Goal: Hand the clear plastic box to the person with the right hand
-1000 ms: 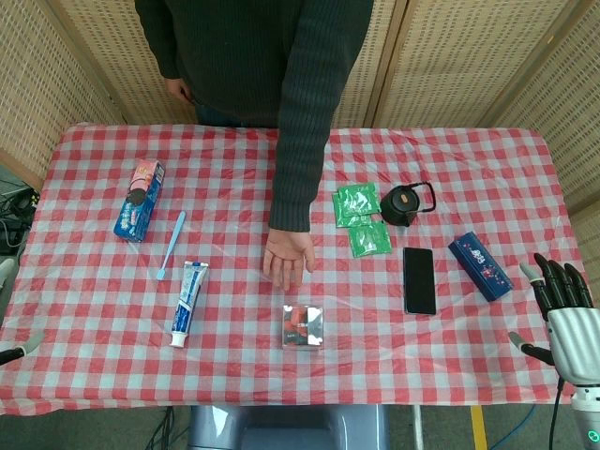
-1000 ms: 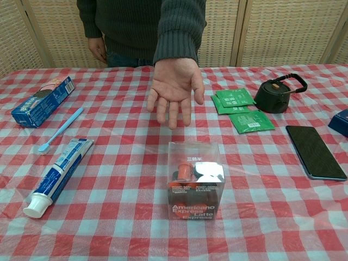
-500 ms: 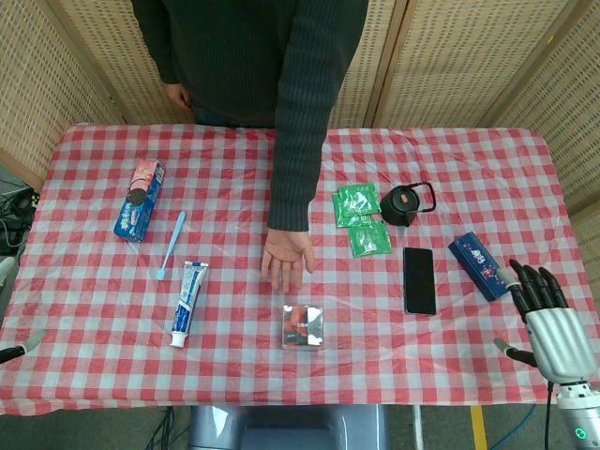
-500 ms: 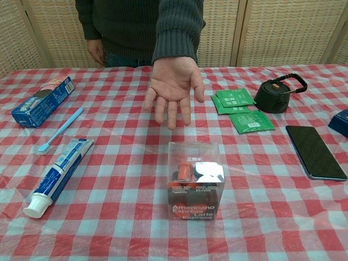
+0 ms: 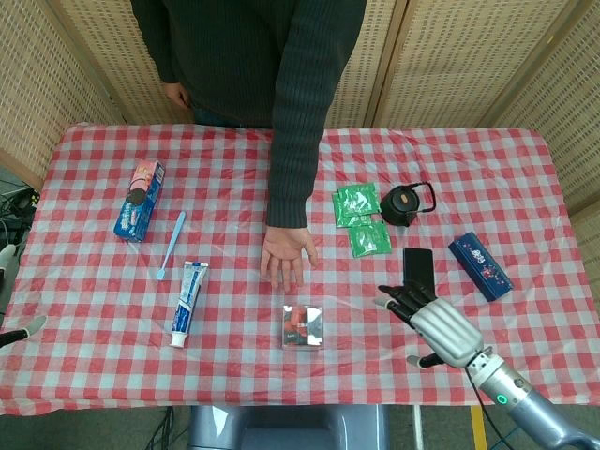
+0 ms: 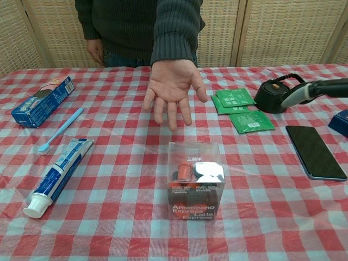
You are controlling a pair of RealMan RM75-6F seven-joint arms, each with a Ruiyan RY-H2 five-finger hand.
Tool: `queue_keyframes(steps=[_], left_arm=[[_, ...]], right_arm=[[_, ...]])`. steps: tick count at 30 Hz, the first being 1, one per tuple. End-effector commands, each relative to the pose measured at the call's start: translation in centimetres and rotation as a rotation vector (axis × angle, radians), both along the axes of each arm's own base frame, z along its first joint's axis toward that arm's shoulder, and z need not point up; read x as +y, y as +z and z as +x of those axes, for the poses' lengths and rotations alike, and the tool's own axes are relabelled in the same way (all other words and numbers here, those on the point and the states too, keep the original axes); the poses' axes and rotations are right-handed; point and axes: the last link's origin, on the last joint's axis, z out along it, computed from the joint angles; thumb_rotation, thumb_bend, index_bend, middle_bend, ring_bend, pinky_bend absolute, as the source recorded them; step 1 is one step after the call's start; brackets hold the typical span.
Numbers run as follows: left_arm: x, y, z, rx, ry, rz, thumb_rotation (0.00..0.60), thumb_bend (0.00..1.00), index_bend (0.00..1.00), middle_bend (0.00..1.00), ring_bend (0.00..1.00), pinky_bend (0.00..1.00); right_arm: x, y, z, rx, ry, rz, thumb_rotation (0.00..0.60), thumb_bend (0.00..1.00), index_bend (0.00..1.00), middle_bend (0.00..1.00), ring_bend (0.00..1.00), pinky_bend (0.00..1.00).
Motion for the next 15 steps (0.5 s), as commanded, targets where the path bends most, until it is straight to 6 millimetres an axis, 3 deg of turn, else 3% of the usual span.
queue_keyframes(steps=[1, 15], left_arm=[[0.6, -0.1, -0.2, 0.005, 0.015, -0.003, 0.6, 0.0, 0.0, 0.0, 0.0, 0.0], [1.4, 0.1, -0.9, 0.002, 0.05, 0.006, 0.6, 0.0, 0.0, 0.0, 0.0, 0.0]], right_arm=[[-0.9, -1.8, 2.5, -0.033, 0.009, 0.074, 0.6, 0.0, 0.16, 0.16, 0.17, 0.15], [-3.3, -8.5, 8.0, 0.018, 0.038, 0.193, 0.6, 0.0, 0.17, 0.16, 0.17, 0.16]])
